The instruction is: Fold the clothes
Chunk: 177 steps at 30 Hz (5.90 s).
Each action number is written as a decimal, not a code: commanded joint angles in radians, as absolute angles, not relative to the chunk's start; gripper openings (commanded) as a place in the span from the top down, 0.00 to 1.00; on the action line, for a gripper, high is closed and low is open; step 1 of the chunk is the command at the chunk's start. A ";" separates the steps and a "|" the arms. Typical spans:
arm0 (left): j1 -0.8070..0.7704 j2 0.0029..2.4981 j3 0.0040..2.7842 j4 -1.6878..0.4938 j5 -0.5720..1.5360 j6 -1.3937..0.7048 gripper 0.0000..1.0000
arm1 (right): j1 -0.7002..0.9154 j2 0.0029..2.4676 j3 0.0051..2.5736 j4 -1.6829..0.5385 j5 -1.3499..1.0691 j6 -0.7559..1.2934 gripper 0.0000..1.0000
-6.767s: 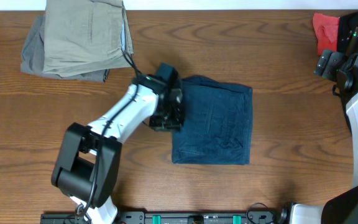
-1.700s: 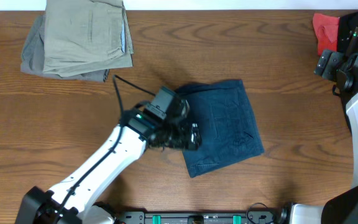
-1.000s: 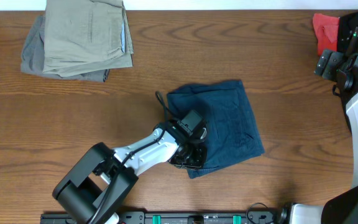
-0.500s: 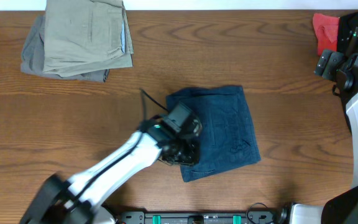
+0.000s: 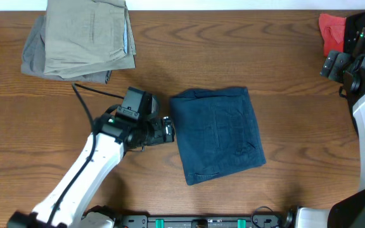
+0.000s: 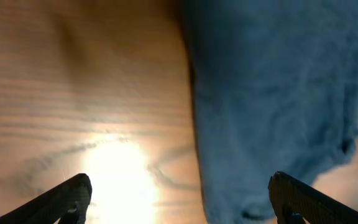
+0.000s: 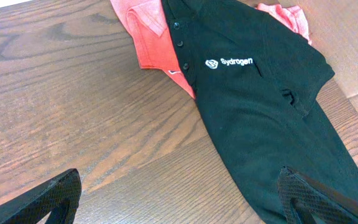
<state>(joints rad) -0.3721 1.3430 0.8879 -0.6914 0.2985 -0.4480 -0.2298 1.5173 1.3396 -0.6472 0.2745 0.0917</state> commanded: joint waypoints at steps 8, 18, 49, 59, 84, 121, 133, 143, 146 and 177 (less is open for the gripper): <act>-0.366 1.652 0.866 -0.521 0.543 -0.442 0.08 | -0.234 1.522 1.341 -0.647 0.287 0.099 0.01; -0.376 1.791 0.865 -0.403 0.702 -0.438 0.08 | -0.234 1.522 1.341 -0.647 0.287 0.099 0.01; -0.206 1.790 1.134 -0.567 0.513 -0.057 0.94 | -0.234 1.522 1.341 -0.647 0.287 0.099 0.01; -0.021 1.791 1.382 -0.589 0.368 0.072 0.94 | -0.235 1.522 1.341 -0.647 0.287 0.099 0.01; 0.041 1.794 1.474 -0.219 -0.124 0.132 0.94 | -0.234 1.522 1.341 -0.647 0.287 0.099 0.01; -0.270 1.768 1.404 -0.988 0.185 -0.590 0.94 | -0.233 1.522 1.341 -0.648 0.285 0.099 0.01; -0.635 1.785 1.261 -0.889 0.202 -0.614 0.94 | -0.234 1.522 1.341 -0.648 0.284 0.099 0.01; -0.754 1.787 1.177 -0.984 0.189 -0.483 0.93 | -0.234 1.522 1.341 -0.648 0.284 0.099 0.01; -0.693 1.784 1.177 -1.018 0.129 -0.482 0.39 | -0.234 1.522 1.341 -0.648 0.284 0.099 0.01; -0.154 1.784 1.112 -0.947 0.532 -0.463 0.09 | -0.234 1.522 1.341 -0.648 0.284 0.099 0.01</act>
<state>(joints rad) -0.1543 1.7893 1.1656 -0.9737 0.4961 -0.4236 -0.2298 1.5177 1.3396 -0.6472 0.2741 0.0917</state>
